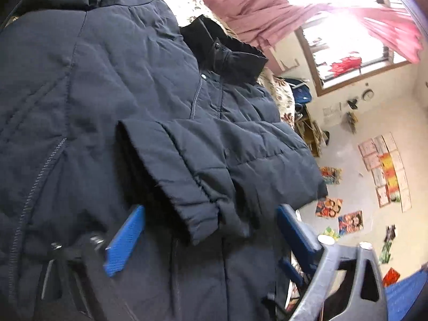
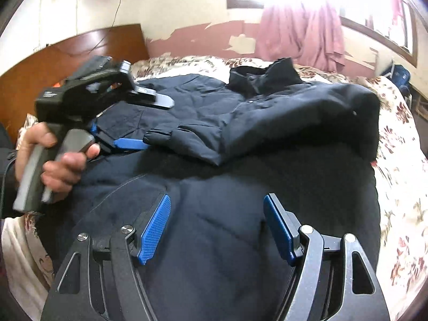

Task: Fold large clothes

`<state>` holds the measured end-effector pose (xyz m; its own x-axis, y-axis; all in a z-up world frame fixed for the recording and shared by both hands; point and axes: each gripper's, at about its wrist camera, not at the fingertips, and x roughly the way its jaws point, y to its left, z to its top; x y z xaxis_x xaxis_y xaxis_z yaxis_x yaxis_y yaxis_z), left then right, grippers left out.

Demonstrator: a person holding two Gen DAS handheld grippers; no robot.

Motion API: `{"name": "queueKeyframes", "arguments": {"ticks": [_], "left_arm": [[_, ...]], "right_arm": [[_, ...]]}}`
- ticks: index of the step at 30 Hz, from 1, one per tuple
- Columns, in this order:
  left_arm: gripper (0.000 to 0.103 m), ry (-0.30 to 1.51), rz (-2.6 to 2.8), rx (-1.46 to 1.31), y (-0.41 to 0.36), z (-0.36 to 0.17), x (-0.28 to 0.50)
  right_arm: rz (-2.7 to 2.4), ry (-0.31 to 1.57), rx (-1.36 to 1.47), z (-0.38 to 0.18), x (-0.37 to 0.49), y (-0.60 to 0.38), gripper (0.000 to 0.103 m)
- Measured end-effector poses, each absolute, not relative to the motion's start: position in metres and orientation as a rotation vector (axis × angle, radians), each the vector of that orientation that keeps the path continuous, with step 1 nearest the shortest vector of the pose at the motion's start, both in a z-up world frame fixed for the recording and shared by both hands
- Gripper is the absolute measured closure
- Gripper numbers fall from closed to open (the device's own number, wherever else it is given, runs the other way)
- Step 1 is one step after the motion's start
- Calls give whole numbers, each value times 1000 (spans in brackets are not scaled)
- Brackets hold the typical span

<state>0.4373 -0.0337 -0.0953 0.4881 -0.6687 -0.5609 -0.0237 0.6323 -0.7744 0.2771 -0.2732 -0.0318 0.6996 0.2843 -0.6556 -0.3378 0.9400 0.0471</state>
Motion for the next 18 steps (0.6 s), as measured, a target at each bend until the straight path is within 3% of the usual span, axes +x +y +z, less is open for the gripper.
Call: {"name": "queueKeyframes", "arguments": {"ticks": [5, 7, 11, 18], "left_arm": [[75, 1030, -333, -790, -41, -102, 448], [87, 1017, -286, -760, -45, -102, 451], [92, 926, -244, -680, -44, -81, 454], [94, 609, -123, -379, -22, 3, 445]], "right_arm": [[278, 704, -63, -37, 267, -295, 36], [236, 688, -28, -32, 266, -310, 36], [134, 637, 32, -19, 267, -343, 36], [85, 541, 134, 0, 301, -372, 37]]}}
